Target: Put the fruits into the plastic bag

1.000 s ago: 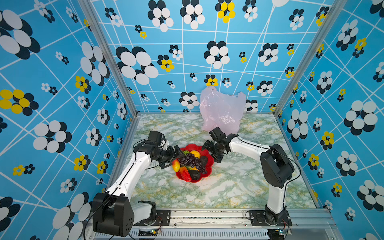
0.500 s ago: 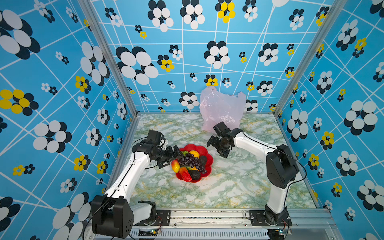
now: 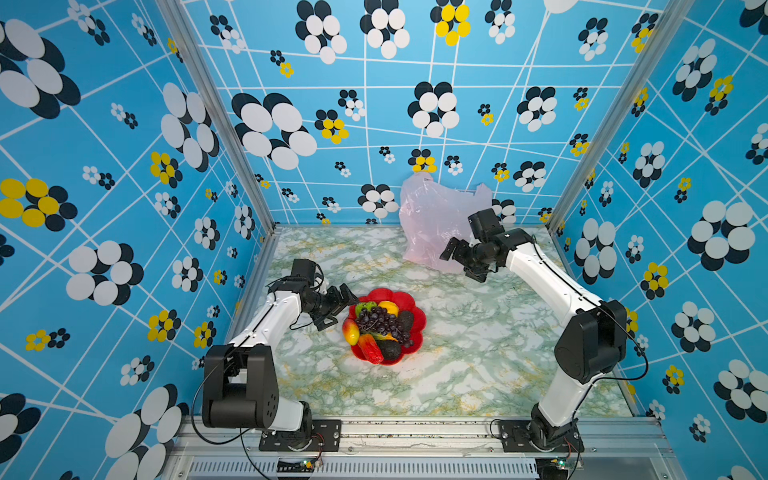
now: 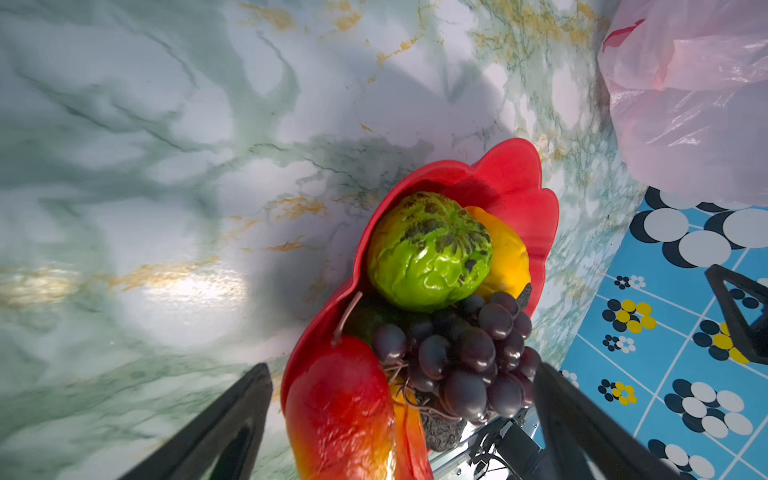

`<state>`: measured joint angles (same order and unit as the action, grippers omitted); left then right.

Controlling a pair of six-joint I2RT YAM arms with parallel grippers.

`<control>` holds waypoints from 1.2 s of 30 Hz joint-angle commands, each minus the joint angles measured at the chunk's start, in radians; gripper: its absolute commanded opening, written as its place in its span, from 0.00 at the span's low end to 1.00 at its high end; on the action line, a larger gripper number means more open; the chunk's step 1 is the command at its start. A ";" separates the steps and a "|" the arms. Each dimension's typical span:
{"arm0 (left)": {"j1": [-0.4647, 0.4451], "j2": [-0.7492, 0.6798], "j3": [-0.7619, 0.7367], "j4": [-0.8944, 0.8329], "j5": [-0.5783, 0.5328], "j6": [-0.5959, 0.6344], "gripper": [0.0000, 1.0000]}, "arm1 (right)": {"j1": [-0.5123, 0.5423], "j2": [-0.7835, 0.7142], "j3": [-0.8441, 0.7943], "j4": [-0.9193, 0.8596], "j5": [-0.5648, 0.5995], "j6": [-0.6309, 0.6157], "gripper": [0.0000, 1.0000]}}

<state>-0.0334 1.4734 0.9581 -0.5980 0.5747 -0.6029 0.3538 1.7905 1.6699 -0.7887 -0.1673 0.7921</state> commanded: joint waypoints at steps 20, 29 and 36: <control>-0.106 0.087 0.125 0.026 -0.006 -0.098 0.99 | -0.054 0.113 0.187 -0.075 -0.071 -0.102 0.99; -0.099 0.053 0.170 -0.038 -0.028 -0.083 0.99 | -0.076 0.212 0.355 -0.112 -0.060 -0.097 0.99; -0.080 0.011 0.250 -0.064 -0.045 -0.059 0.99 | -0.139 0.300 0.560 -0.150 -0.011 0.001 0.99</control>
<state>-0.1261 1.5352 1.1503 -0.6262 0.5488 -0.6888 0.2501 2.0594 2.1513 -0.8894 -0.2222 0.7414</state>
